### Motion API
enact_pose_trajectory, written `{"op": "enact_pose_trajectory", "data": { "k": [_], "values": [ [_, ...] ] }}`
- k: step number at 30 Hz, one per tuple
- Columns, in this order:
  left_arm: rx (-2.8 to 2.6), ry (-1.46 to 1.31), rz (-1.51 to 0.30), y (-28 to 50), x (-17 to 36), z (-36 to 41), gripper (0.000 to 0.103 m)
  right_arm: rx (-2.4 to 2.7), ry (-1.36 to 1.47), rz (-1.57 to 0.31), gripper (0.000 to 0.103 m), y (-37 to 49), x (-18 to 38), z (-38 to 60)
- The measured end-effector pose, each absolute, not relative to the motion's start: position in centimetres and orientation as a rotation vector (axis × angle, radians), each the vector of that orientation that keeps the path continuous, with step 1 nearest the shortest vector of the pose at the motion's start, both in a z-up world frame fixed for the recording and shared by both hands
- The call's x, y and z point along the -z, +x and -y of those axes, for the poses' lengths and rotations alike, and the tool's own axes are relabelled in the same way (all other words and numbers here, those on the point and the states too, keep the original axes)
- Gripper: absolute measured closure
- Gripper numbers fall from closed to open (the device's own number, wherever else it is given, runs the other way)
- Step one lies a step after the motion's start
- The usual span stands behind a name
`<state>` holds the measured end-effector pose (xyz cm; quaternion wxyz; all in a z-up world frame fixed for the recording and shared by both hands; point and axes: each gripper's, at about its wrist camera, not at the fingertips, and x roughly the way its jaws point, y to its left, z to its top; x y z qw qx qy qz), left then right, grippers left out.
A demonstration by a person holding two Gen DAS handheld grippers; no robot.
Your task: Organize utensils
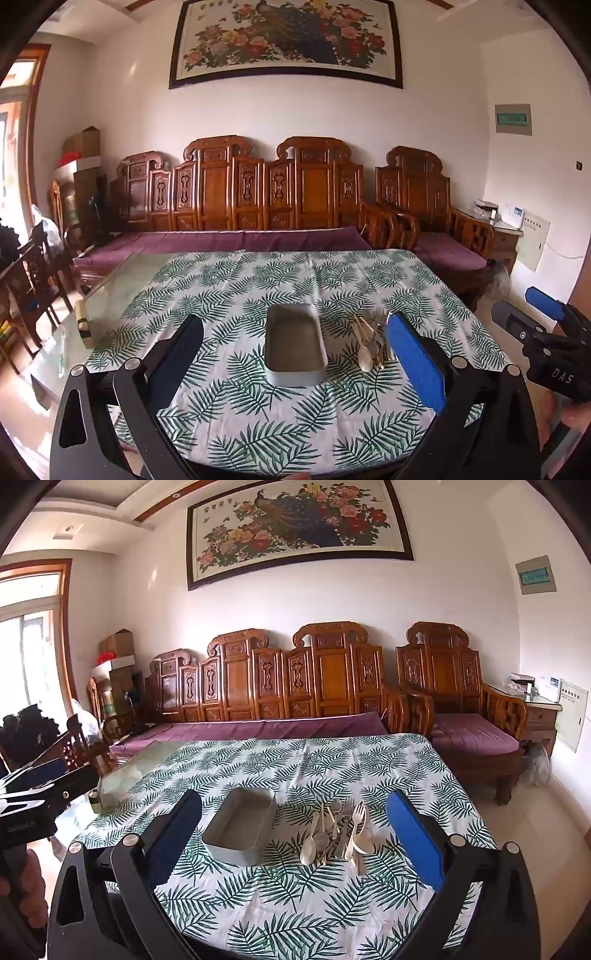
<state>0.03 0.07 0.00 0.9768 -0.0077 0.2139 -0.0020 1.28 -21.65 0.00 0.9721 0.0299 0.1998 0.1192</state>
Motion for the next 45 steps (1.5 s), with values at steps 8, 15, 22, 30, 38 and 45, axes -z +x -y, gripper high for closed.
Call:
{"op": "enact_pose_trajectory", "data": {
  "k": [8,15,22,30,38,45],
  "values": [
    [0.007,-0.008,-0.43,0.0,0.1,-0.1,0.006,-0.24,0.065,-0.408,0.002,1.2,-0.1,21.0],
    [0.008,-0.008,-0.426,0.0,-0.2,0.0,0.006,-0.24,0.065,-0.406,0.002,1.2,-0.2,20.6],
    [0.012,-0.007,-0.424,-0.3,-0.5,0.0,0.006,-0.242,0.068,-0.406,0.002,1.1,-0.3,20.0],
    [0.014,-0.007,-0.423,-0.3,-0.6,0.1,0.006,-0.243,0.068,-0.405,0.002,1.0,-0.5,19.2],
    [0.014,-0.006,-0.421,-0.3,-0.7,0.2,0.006,-0.243,0.068,-0.404,0.002,0.8,-0.6,18.5],
    [0.024,-0.009,-0.417,-0.3,-1.1,0.3,0.006,-0.244,0.069,-0.403,0.002,0.9,-1.0,17.9]
  ]
}}
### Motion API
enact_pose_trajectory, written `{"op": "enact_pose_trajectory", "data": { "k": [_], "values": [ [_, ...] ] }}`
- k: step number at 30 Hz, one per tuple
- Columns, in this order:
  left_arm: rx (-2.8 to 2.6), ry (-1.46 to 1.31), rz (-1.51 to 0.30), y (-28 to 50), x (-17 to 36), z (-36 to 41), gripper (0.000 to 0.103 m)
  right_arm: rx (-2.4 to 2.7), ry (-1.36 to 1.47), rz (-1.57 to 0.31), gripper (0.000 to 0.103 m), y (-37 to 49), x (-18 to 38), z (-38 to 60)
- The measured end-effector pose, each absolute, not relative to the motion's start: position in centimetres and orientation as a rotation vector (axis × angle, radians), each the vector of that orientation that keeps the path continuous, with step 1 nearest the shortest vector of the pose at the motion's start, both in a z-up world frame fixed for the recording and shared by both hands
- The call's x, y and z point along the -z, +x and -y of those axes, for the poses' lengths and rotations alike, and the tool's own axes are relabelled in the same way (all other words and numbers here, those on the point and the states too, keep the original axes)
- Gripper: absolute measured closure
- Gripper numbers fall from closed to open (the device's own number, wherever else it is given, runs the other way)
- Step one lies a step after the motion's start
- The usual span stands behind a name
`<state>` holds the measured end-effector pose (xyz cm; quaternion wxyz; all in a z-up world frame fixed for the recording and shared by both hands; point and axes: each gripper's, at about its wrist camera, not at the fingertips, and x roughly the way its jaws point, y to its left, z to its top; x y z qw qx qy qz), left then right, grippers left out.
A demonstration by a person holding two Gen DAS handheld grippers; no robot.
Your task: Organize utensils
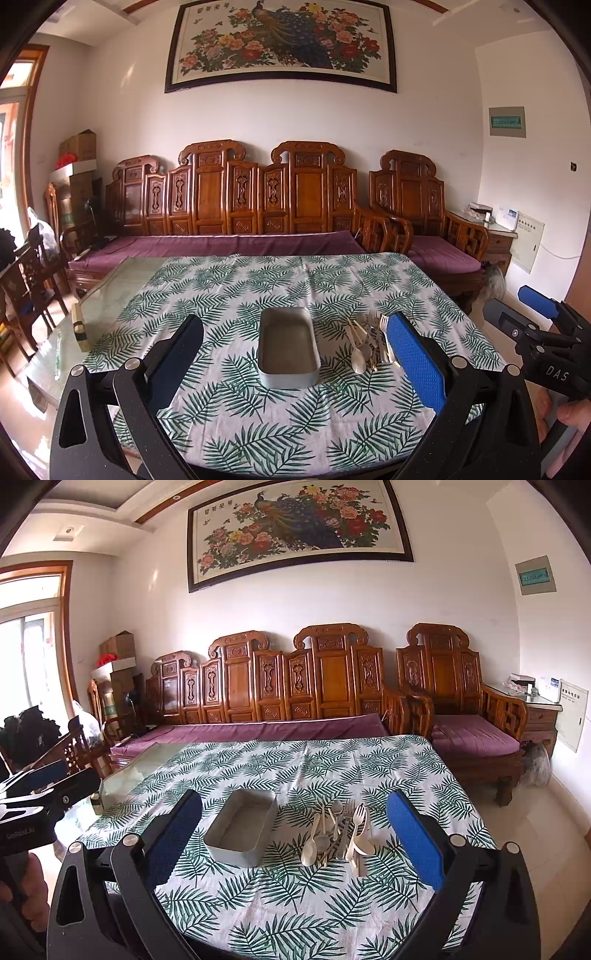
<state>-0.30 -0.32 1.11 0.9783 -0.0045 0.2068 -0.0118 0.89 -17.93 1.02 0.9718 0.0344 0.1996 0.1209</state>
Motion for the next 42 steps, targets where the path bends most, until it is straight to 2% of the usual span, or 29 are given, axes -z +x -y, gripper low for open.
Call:
{"op": "enact_pose_trajectory", "data": {
  "k": [42],
  "values": [
    [0.033,-0.012,-0.41,-0.2,-0.3,0.1,0.006,-0.25,0.072,-0.399,0.002,0.5,-1.6,18.0]
  ]
}}
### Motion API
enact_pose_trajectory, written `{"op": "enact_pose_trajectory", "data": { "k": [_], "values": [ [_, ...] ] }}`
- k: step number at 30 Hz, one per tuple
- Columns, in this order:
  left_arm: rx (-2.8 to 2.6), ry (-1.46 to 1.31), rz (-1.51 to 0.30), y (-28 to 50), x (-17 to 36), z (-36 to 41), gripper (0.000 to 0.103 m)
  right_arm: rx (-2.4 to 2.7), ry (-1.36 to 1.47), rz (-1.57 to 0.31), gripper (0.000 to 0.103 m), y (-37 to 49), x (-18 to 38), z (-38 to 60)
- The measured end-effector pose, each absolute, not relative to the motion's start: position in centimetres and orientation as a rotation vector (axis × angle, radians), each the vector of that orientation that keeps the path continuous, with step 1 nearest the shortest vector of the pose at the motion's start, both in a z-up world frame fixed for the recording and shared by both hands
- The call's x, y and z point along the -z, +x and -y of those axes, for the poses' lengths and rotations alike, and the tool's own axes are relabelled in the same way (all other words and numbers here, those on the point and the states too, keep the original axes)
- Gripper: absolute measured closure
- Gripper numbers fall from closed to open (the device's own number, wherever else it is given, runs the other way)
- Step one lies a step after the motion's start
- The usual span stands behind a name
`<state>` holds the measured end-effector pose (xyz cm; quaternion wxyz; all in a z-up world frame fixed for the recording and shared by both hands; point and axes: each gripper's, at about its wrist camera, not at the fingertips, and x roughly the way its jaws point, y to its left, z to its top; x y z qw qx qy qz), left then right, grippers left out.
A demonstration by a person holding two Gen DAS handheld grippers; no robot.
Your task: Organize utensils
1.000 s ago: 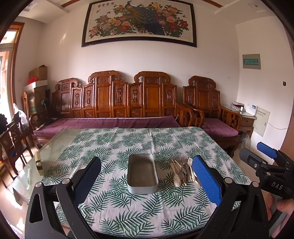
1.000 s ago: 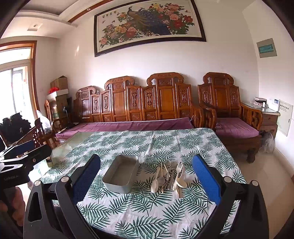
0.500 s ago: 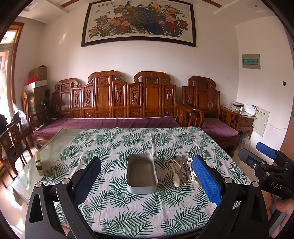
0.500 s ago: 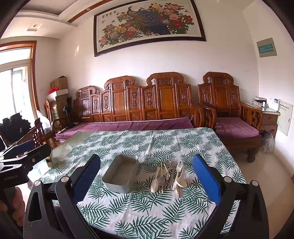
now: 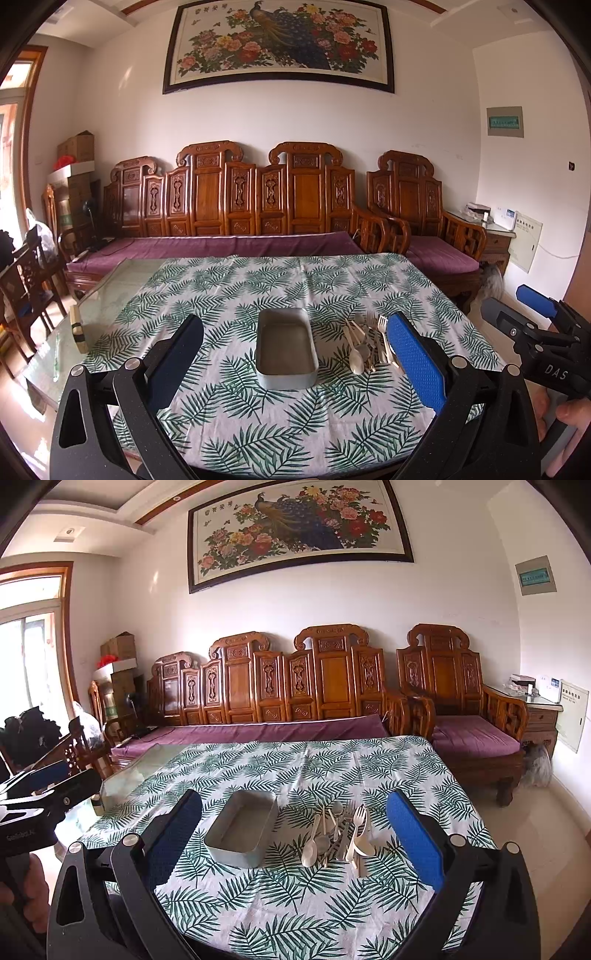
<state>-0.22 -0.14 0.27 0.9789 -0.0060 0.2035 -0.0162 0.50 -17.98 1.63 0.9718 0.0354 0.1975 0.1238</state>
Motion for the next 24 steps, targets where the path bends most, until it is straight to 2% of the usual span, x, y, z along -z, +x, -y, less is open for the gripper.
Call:
{"op": "enact_pose_trajectory", "data": {
  "k": [10,24],
  "values": [
    [0.033,-0.006,-0.448,1.2,1.1,-0.1,0.006,-0.243,0.071,-0.428,0.002,1.8,-0.4,18.1],
    [0.118,0.031,-0.575,7.1,5.9,1.1,0.006,-0.215,0.046,-0.502,0.002,7.2,3.9,19.4]
  ]
}}
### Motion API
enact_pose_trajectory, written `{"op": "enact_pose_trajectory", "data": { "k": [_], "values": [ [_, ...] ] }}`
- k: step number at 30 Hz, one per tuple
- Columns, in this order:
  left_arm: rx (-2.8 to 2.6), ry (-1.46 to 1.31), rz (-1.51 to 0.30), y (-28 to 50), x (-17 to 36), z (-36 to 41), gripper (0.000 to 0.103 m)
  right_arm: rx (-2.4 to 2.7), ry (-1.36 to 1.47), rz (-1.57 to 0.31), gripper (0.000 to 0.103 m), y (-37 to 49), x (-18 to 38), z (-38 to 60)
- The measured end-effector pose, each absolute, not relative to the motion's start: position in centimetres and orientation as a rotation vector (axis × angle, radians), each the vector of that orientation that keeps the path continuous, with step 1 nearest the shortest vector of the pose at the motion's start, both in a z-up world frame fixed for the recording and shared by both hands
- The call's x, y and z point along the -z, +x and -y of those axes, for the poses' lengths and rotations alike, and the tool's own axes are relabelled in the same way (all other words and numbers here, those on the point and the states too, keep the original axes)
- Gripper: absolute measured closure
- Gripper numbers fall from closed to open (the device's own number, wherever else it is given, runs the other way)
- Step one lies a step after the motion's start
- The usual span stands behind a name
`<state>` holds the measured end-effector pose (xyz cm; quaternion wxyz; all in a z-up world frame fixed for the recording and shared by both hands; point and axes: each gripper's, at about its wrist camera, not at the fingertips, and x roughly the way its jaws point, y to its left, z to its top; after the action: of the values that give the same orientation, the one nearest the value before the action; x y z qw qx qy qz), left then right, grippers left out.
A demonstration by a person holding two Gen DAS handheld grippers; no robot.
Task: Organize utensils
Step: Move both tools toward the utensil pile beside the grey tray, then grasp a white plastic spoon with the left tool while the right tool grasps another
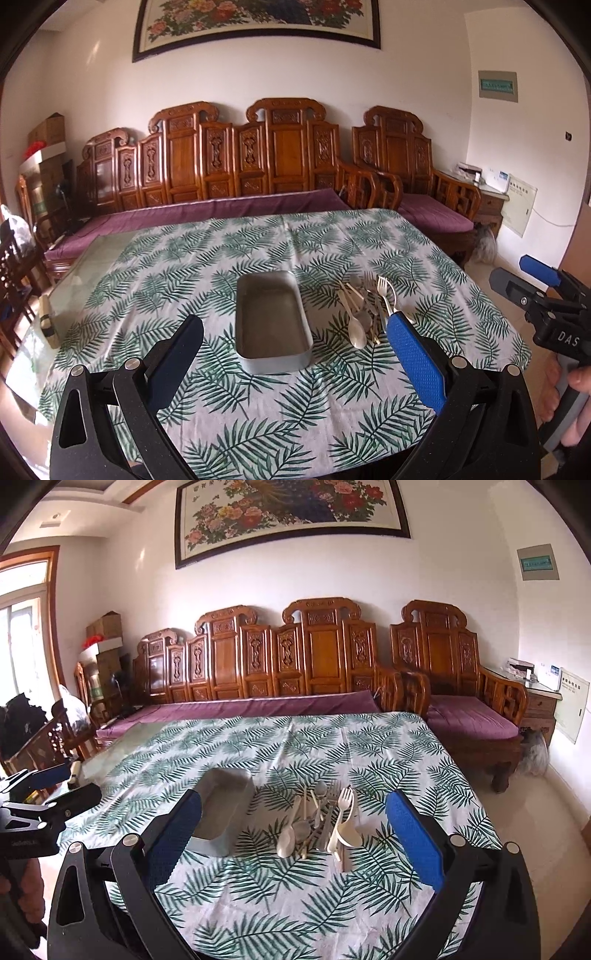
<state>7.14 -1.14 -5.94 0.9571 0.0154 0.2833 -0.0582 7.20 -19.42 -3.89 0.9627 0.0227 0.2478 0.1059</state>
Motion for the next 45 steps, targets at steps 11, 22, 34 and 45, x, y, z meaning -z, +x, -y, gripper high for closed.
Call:
{"op": "enact_pose_trajectory", "data": {
  "k": [11,22,34,45],
  "values": [
    [0.232,0.053,-0.643,12.3,9.4,4.4,0.006,-0.211,0.005,-0.569,0.003,13.0,6.2,23.0],
    [0.287,0.039,-0.718,17.0,13.0,6.7,0.01,-0.253,-0.071,-0.713,0.029,19.2,10.5,24.1],
    [0.298,0.067,-0.798,21.3,16.7,8.4,0.024,-0.325,-0.003,-0.945,0.073,27.9,19.7,23.1],
    [0.301,0.051,-0.875,24.2,19.4,9.0,0.034,-0.289,0.041,-1.097,0.085,33.6,25.5,22.7]
  ]
}}
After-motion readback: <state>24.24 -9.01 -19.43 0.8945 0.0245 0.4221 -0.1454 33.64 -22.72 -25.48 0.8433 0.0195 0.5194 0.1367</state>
